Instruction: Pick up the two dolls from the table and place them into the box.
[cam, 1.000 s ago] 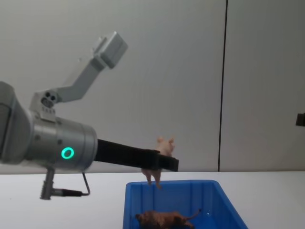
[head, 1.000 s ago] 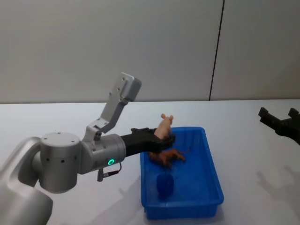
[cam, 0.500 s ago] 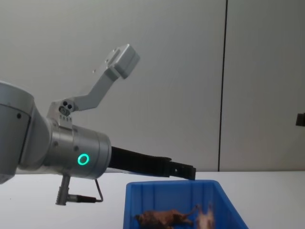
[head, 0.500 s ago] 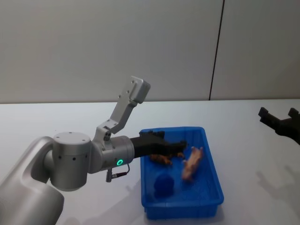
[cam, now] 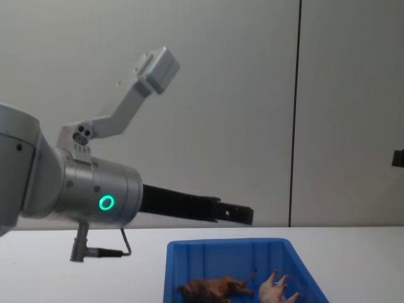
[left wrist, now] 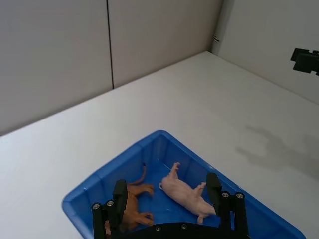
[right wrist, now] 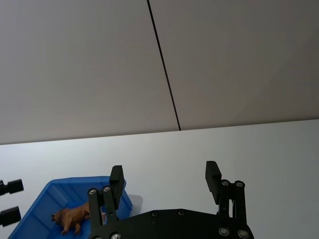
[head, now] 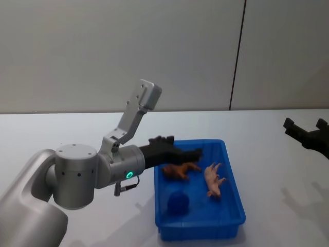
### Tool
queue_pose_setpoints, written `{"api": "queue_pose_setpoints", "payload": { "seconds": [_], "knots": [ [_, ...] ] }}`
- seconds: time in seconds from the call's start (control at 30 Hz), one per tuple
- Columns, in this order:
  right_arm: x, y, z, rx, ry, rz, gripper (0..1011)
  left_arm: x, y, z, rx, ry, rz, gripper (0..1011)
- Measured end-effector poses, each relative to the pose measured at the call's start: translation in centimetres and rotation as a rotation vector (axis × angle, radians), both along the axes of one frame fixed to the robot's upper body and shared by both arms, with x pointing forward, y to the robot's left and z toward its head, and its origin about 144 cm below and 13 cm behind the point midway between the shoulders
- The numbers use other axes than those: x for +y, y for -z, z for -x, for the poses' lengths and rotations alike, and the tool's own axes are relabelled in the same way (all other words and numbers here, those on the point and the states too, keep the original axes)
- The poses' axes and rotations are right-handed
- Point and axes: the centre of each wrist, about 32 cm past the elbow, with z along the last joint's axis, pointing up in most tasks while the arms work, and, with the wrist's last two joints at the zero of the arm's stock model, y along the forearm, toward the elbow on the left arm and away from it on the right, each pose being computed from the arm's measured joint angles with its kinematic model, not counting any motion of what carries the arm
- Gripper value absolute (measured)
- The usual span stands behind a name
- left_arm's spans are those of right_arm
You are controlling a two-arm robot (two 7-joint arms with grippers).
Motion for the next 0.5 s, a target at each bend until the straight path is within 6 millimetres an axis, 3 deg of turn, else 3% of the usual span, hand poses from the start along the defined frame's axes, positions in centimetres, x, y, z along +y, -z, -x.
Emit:
{"api": "queue_pose_setpoints", "payload": {
  "seconds": [0.5],
  "knots": [
    [0.0, 0.0, 0.0, 0.000, 0.000, 0.000, 1007, 0.9, -1.6, 1.8, -0.190, -0.151, -0.018, 1001]
  ]
}}
